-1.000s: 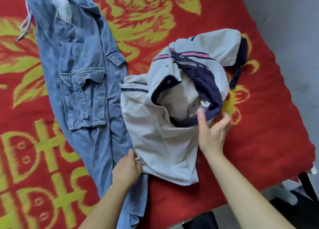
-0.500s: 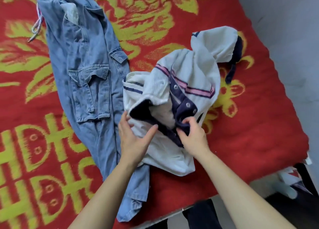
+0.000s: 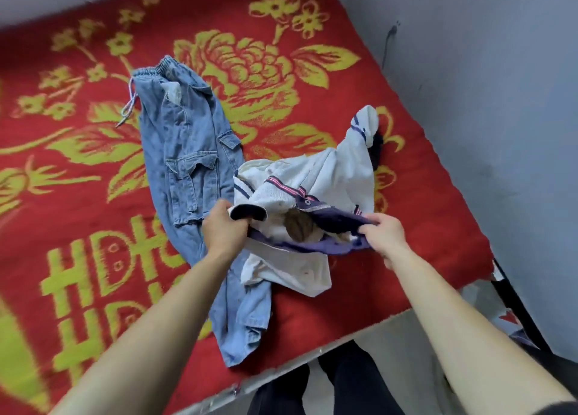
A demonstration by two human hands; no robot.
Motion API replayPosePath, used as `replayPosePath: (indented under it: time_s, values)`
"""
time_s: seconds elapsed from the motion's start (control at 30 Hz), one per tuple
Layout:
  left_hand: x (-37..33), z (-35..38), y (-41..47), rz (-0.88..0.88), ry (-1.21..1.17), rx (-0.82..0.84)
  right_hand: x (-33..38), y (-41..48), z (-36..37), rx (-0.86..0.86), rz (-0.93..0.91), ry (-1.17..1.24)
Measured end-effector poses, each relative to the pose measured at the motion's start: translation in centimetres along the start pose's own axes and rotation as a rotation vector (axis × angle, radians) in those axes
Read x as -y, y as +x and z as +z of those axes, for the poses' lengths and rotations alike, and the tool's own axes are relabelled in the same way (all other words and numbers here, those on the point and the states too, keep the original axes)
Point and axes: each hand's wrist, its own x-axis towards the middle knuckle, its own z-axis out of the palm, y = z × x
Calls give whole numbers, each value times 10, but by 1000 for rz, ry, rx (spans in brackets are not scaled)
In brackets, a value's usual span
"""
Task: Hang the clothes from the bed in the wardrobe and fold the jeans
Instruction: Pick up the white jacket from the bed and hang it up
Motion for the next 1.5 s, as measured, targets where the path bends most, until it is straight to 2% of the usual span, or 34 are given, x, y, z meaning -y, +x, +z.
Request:
replayPosePath:
  time_s: [0.13,0.23,0.3,0.4,0.47,0.5,0.57,0.67,0.77,0.87,0.97,1.03,1.2,1.37,1.4,1.5]
  values:
    - [-87,-92,6,145,-194,-144,140,-44,-52,-127,-377,58]
    - [-144,-178,-8,320,-401,-301,232,-103,-94,-215,-686,215]
    - [-168,-229,-28,451,-533,-435,270,-147,-117,-267,-840,348]
    - [-175,-276,-61,621,-650,-633,277,-197,-126,-384,-1010,427]
    - [-151,-280,-83,687,-603,-718,253,-210,-108,-430,-991,432]
    - [-130,-272,-92,697,-536,-728,234,-209,-92,-418,-919,427]
    - [-78,-242,-107,605,-374,-633,182,-200,-53,-310,-704,350]
    - [12,-184,-125,222,-80,-261,88,-191,11,16,-386,10]
    - [90,-139,-154,-19,66,2,17,-198,50,152,-274,-286]
    - [134,-115,-182,-92,128,171,-9,-203,59,143,-238,-319]
    - [151,-106,-191,-63,277,429,-7,-206,51,38,-328,-297]
    - [149,-106,-186,2,319,509,0,-207,43,-5,-420,-270]
    - [94,-114,-156,219,190,288,19,-217,30,1,-619,-166]
    - [16,-107,-144,587,194,449,22,-222,11,14,-751,-96]
    - [2,-106,-146,606,131,463,21,-220,6,-4,-742,-83]
    - [-32,-110,-152,464,-233,446,18,-214,-2,-133,-656,-47]
